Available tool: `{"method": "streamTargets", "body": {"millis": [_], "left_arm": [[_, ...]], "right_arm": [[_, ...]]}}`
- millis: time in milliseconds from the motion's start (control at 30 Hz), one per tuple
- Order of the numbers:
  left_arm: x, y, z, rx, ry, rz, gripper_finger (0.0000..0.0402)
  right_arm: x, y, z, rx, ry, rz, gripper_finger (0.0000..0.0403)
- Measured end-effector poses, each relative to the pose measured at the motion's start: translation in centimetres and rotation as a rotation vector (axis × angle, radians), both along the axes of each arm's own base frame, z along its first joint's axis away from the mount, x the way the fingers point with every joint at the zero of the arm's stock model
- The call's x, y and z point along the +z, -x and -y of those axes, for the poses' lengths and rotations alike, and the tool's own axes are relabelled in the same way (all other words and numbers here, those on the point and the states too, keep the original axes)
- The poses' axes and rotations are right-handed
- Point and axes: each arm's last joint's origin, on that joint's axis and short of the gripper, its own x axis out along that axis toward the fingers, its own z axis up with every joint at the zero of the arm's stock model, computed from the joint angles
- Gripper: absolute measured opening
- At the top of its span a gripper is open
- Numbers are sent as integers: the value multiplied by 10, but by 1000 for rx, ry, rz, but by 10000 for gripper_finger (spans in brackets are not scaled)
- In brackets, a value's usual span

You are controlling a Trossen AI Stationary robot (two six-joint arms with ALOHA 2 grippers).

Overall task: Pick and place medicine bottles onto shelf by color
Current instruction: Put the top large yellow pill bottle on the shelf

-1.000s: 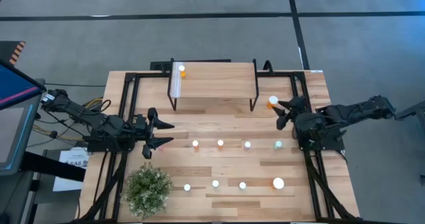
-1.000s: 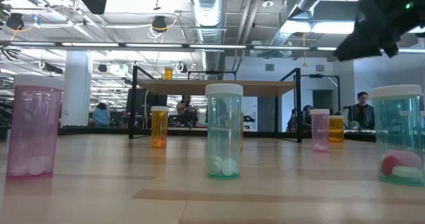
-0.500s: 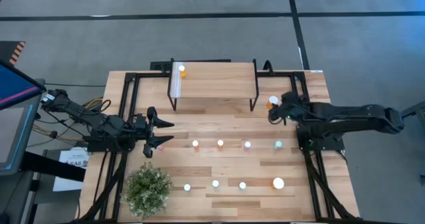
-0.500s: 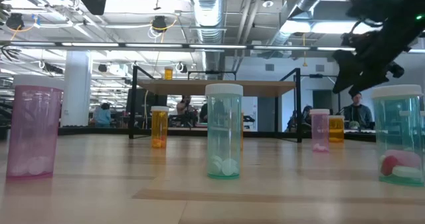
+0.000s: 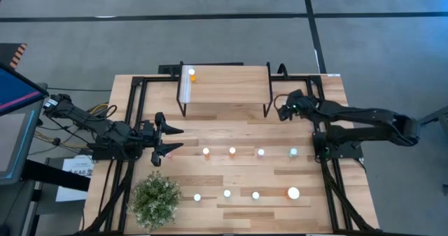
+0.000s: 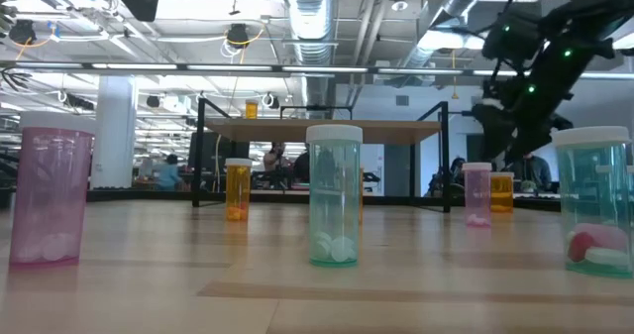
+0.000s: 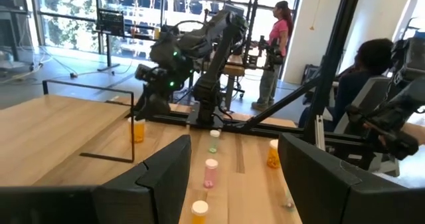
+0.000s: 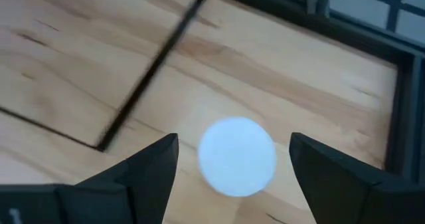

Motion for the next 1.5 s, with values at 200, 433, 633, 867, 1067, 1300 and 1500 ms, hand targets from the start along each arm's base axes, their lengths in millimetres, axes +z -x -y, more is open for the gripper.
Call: {"method": "streamTargets", "body": {"millis": [200, 433, 633, 867, 1067, 1300, 1500], "left_arm": [[0, 0, 0, 0, -9, 0, 215], [0, 0, 0, -1, 2, 0, 215], [0, 0, 0, 0, 1, -1, 215], [0, 0, 0, 0, 2, -1, 215], [-1, 0, 0, 0, -1, -8, 215], [-1, 0, 0, 0, 0, -8, 215], [-1, 0, 0, 0, 3, -8, 215]], "right_arm": [[-12, -8, 9, 9, -22, -28, 311], [-42, 2, 12, -6, -43, 13, 311], [-53, 7, 11, 4, -8, 49, 306], [-54, 7, 11, 15, 12, 61, 265], [-54, 7, 11, 15, 9, 59, 219], [-47, 9, 8, 30, 6, 110, 194], [-29, 16, 3, 33, 22, 156, 219]]}}
